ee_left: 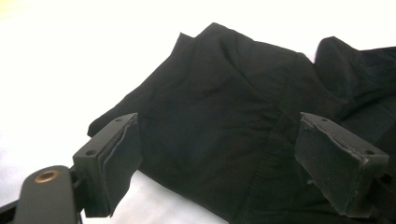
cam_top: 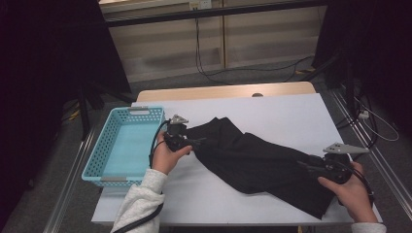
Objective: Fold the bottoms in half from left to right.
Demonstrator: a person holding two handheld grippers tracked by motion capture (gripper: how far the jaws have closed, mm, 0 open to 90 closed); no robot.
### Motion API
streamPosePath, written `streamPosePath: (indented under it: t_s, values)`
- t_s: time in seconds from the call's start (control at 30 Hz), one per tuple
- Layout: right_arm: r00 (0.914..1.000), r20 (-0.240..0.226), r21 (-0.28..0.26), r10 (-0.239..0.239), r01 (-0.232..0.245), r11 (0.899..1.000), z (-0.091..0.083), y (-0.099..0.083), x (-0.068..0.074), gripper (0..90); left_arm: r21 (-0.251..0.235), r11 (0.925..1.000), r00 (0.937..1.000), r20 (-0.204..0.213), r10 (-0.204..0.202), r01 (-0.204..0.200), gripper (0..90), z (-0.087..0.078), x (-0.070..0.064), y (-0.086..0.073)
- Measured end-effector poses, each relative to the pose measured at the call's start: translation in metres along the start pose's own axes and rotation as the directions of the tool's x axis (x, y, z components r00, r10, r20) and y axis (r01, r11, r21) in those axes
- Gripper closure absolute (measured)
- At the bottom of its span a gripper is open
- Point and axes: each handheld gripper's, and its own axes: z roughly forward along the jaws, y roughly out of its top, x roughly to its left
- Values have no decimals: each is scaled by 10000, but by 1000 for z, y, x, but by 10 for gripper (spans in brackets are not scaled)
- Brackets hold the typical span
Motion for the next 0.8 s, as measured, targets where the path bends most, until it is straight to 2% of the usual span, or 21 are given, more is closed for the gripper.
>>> streamPosePath:
  t_s: [0.17,0.33,0.47,0.53,0.67,0.8]
  values:
    - [9994,-276,7,-197,198,9998,11,6,10,402,151,9999,9999,-123,-25,27,158,7,7,2]
    - [9982,-463,2,-391,391,9992,17,9,16,370,208,9998,9990,-446,7,2,179,15,13,5]
    - [9976,-505,85,-465,470,9989,19,9,19,362,59,10000,9994,-342,-44,46,236,22,15,10]
    - [9973,-533,86,-500,506,9987,19,8,20,358,169,9996,9988,-443,222,-215,273,26,16,12]
    - [9972,-527,76,-532,537,9985,19,7,21,356,-18,9999,9984,-557,121,-122,314,34,21,12]
    - [9968,-577,109,-560,567,9983,19,6,21,354,237,9997,9979,-644,36,-21,352,46,27,9]
